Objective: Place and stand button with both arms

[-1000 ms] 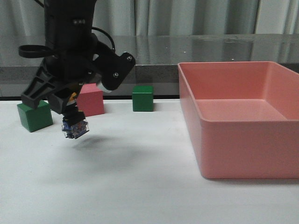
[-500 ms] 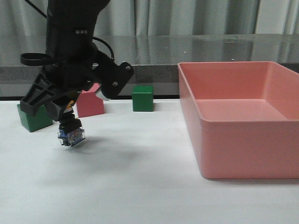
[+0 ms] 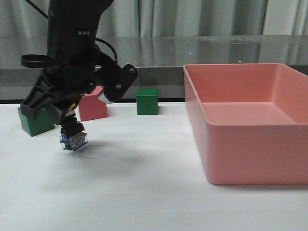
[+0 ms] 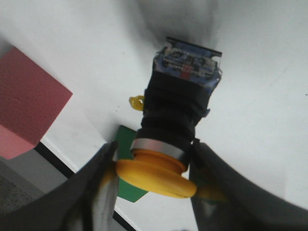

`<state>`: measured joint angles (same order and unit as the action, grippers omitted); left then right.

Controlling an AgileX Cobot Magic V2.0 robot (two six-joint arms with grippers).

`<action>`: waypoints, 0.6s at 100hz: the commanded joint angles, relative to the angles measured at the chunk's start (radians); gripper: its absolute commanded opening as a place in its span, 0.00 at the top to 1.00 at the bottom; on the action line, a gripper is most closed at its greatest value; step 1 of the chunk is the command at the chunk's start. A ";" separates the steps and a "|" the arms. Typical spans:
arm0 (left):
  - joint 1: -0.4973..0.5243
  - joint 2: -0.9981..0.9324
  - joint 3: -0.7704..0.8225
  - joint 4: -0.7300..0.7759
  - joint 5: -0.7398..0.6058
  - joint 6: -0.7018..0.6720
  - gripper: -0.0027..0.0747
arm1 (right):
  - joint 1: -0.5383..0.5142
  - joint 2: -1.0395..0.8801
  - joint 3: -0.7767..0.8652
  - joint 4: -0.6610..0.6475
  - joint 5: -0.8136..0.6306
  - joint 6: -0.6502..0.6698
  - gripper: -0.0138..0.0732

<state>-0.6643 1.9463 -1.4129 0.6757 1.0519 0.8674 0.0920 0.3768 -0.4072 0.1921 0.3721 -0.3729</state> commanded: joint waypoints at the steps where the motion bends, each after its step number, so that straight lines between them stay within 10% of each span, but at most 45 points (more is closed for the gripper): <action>1: -0.009 -0.051 -0.025 0.032 0.008 -0.014 0.56 | -0.007 0.007 -0.026 0.009 -0.067 0.003 0.91; 18: -0.009 -0.051 -0.025 0.032 0.006 -0.016 0.35 | -0.007 0.007 -0.026 0.009 -0.065 0.003 0.91; 60: 0.011 -0.076 -0.025 0.032 0.151 -0.016 0.34 | -0.007 0.007 -0.026 0.009 -0.058 0.003 0.91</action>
<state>-0.6625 1.9440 -1.4129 0.6774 1.1378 0.8665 0.0920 0.3768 -0.4072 0.1921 0.3752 -0.3729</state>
